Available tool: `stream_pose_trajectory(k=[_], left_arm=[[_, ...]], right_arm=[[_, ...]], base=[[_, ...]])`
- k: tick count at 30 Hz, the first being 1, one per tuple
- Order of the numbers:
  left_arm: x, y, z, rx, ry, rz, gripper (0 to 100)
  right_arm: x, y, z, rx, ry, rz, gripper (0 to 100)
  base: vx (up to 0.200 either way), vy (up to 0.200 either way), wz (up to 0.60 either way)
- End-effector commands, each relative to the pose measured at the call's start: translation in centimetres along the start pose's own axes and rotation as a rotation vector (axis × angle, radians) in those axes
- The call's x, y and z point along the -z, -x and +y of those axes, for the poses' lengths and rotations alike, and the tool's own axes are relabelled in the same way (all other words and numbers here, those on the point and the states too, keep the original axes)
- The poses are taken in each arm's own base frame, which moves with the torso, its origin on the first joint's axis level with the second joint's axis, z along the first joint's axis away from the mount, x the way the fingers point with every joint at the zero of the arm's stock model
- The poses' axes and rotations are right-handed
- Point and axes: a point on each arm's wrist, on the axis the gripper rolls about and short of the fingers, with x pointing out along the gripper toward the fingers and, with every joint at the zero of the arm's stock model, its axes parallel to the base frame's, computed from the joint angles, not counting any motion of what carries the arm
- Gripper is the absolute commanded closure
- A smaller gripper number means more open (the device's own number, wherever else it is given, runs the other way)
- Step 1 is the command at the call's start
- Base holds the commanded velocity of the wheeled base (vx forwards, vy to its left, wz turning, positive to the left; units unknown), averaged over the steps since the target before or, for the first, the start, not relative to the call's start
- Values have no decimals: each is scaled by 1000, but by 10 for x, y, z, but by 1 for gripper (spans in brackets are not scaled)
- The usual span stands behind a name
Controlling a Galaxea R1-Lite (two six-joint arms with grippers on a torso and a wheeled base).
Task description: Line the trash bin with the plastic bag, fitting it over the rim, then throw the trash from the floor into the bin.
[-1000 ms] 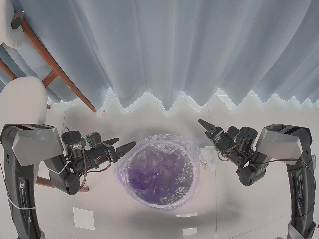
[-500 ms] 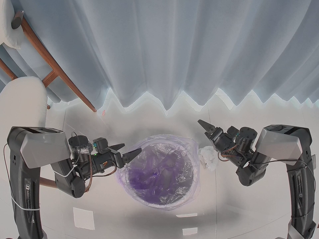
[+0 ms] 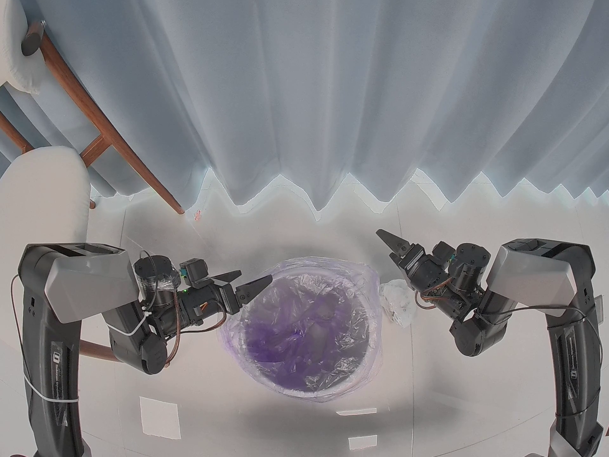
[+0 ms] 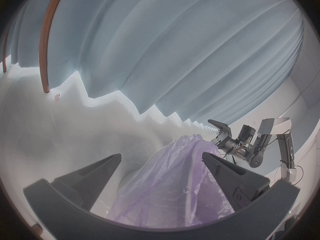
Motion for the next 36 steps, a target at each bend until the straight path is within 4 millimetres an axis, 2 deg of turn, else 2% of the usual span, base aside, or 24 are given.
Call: stream_pose_trajectory(k=[1,18,29,36], left_arm=[[-2,-1,1,2,6,-7,0],[3,-10,16,-16,19,-22,0],[-6,-8,15,-14,58,-44,0],[-2,-8,16,-16,64,-36,0]], right_arm=[[-1,0,1,-14,4,-8,0],[3,-1,-3,-6,37,-1,0],[3,-1,-3,-6,34,-1,0],[2,-1,-2,-7,36,-2,0]], base=[[0,0,0],[0,0,0],[0,0,0],[0,0,0]])
